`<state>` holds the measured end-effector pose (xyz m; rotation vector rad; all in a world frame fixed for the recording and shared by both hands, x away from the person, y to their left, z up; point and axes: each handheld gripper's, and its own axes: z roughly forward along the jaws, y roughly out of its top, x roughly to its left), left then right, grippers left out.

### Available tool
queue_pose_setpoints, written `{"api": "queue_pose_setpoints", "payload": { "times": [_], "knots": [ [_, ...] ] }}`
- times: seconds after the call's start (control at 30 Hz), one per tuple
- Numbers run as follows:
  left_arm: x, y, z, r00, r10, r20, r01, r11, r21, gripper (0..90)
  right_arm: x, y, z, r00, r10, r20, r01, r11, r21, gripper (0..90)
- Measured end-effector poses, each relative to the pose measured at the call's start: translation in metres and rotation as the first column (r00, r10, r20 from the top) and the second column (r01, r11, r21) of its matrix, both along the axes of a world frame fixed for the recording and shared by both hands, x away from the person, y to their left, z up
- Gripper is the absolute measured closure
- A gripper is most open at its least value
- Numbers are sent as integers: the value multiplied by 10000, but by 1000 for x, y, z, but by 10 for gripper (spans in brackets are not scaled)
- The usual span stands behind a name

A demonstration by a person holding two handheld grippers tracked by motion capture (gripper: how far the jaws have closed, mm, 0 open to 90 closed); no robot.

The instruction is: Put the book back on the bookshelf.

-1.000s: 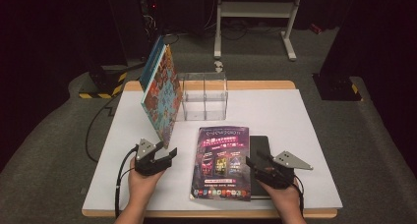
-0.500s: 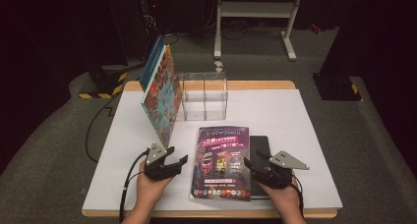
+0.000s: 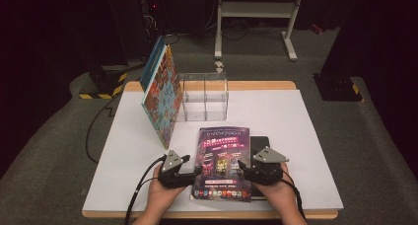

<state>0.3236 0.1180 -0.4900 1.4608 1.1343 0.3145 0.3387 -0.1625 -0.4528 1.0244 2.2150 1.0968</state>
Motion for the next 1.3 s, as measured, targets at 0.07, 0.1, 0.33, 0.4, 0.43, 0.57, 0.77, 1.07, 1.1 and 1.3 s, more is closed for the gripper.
{"api": "queue_pose_setpoints", "payload": {
  "times": [0.07,0.1,0.33,0.4,0.43,0.57,0.77,1.07,1.1,1.3],
  "knots": [
    [0,-1,-1,10000,-50,-15,50,10000,38,326,1,2,-1,10000,-86,-32,85,9994,-321,352],
    [-1,-2,-1,10000,-64,-26,64,10000,28,326,1,2,-1,9998,-169,-72,165,9988,-459,354],
    [-1,-3,-2,9998,-167,-84,167,9999,-14,326,6,-5,-3,9960,-441,-780,393,9973,-613,391],
    [-1,-3,-3,9997,-189,-135,189,9998,-14,326,5,-6,-2,9963,-474,-720,423,9966,-713,418],
    [-1,-4,-4,9996,-225,-162,225,9997,3,327,4,-7,-2,9962,-510,-701,456,9961,-758,433],
    [-1,-6,-6,9992,-272,-299,273,9996,36,328,4,-9,-2,9953,-561,-792,502,9959,-749,438],
    [7,-13,-10,9933,-264,-1125,264,9997,-21,321,2,-10,-3,9960,-561,-696,511,9962,-708,438],
    [17,-16,-11,9795,-65,-2012,-16,9992,-397,197,0,-13,-3,9959,-652,-623,607,9956,-713,438],
    [18,-16,-11,9778,-77,-2093,-30,9987,-505,198,0,-13,-3,9958,-662,-626,617,9955,-720,438],
    [19,-19,-11,9725,-67,-2327,-79,9980,-620,195,0,-13,-3,9961,-663,-590,622,9957,-684,432]
  ]
}}
